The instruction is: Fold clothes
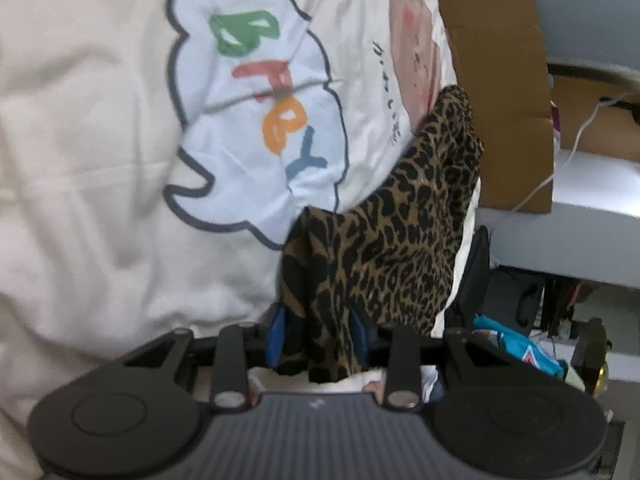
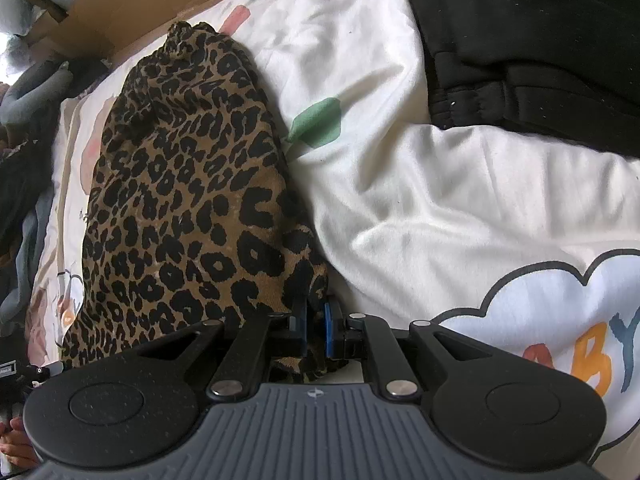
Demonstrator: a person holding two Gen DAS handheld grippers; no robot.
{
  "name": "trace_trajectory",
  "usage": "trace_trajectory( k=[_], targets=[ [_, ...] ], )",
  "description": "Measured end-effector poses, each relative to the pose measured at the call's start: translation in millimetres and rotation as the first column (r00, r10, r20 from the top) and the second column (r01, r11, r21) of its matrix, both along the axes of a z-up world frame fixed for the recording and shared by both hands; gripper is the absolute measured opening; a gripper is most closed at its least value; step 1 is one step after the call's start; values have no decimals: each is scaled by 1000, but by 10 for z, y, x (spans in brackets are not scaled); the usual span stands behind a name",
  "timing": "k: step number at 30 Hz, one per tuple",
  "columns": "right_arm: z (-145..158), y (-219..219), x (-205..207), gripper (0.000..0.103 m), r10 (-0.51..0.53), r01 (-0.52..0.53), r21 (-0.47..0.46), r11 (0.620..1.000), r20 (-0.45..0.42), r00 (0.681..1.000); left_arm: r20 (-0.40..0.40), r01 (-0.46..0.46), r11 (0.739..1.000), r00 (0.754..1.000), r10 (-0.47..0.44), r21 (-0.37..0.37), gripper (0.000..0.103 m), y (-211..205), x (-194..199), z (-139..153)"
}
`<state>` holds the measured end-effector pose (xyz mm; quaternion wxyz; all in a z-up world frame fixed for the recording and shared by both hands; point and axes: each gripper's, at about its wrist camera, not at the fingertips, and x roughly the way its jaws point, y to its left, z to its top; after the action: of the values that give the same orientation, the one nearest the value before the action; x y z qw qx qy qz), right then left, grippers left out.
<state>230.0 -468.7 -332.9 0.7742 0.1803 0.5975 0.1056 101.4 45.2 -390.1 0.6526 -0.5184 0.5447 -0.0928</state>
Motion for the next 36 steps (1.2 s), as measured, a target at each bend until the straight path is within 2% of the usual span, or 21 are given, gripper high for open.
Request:
trace_trajectory(
  k=[5, 14, 16, 18, 19, 20, 23, 27, 30, 32, 36],
  targets=[
    [-18, -14, -35, 8, -29, 29, 13, 999, 1, 1000, 0, -28, 999, 1000, 28, -32, 36, 13, 19, -116],
    [-70, -130, -79, 9, -103, 102, 91, 991, 4, 995, 24, -51, 996, 998, 53, -77, 35, 34, 10, -227],
    [-72, -145, -116, 9, -138, 137, 103, 985, 3, 990, 23, -55, 995, 998, 57, -79, 31, 34, 9, -243],
    [-73, -157, -154, 10, -173, 172, 115, 978, 2, 985, 18, -49, 997, 999, 50, -66, 16, 43, -3, -250],
    [-73, -163, -173, 13, -191, 190, 120, 974, 1, 982, 12, -51, 996, 999, 52, -67, 15, 56, -13, -262],
    [-57, -163, -226, 20, -212, 210, 119, 970, 6, 977, 5, -60, 995, 998, 61, -79, 14, 72, -24, -279],
    [-2, -171, -409, 29, -277, 272, 117, 955, 25, 961, -11, -82, 991, 997, 81, -108, 11, 100, -40, -307],
    [43, -187, -615, 33, -341, 332, 134, 934, 45, 939, -7, -79, 992, 997, 78, -103, 10, 89, -24, -276],
    [72, -219, -737, 35, -407, 393, 172, 903, 54, 912, -3, -68, 994, 998, 68, -87, 10, 71, -8, -256],
    [92, -227, -792, 43, -446, 426, 198, 883, 63, 893, -1, -57, 996, 998, 58, -69, 11, 54, 1, -236],
    [142, -193, -848, 44, -491, 464, 226, 857, 79, 868, 3, -75, 995, 997, 75, -61, 8, 41, 3, -195]
  ],
)
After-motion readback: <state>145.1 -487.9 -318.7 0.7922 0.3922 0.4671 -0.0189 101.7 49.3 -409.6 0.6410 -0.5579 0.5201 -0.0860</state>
